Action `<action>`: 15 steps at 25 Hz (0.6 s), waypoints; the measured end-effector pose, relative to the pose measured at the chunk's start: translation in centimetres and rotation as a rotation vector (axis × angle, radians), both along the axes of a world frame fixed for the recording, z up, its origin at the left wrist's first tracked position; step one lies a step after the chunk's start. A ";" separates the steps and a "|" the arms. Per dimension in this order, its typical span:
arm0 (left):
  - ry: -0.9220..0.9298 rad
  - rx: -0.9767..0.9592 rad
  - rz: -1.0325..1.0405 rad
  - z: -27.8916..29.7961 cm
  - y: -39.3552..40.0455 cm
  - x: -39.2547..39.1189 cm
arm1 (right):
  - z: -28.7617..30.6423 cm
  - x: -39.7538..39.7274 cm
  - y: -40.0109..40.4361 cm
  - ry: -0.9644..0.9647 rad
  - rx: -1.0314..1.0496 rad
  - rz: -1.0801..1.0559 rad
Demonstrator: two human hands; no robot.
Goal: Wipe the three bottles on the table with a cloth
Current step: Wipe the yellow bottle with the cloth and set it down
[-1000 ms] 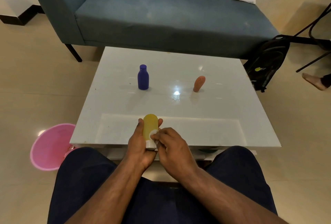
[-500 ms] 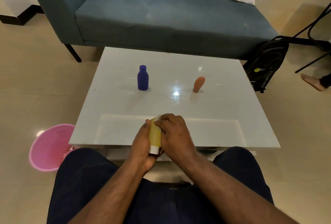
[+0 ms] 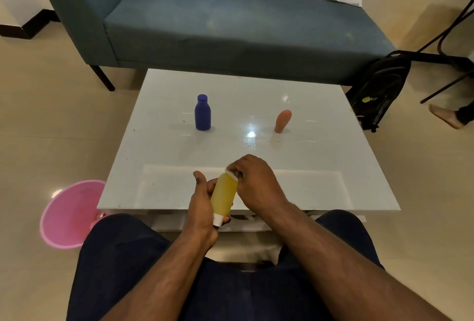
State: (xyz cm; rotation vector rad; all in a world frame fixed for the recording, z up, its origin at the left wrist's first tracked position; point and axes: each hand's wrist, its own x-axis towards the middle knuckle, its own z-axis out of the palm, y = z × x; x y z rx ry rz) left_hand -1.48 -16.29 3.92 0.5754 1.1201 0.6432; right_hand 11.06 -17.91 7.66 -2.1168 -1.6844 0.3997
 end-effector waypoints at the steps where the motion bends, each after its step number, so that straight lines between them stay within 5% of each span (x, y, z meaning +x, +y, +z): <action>1: 0.012 0.003 0.005 -0.1 0.0 0.1 | 0.0 -0.1 0.0 -0.024 -0.006 -0.009; 8: 0.057 0.030 -0.023 0.4 -0.6 0.0 | 0.6 -1.6 -1.7 -0.254 0.089 0.318; 12: 0.099 0.046 0.003 0.5 -0.6 0.2 | 1.3 -0.6 -1.1 -0.206 0.050 0.201; 15: 0.043 -0.006 0.003 0.6 -0.7 0.2 | 0.9 -2.5 -2.7 -0.305 0.063 0.416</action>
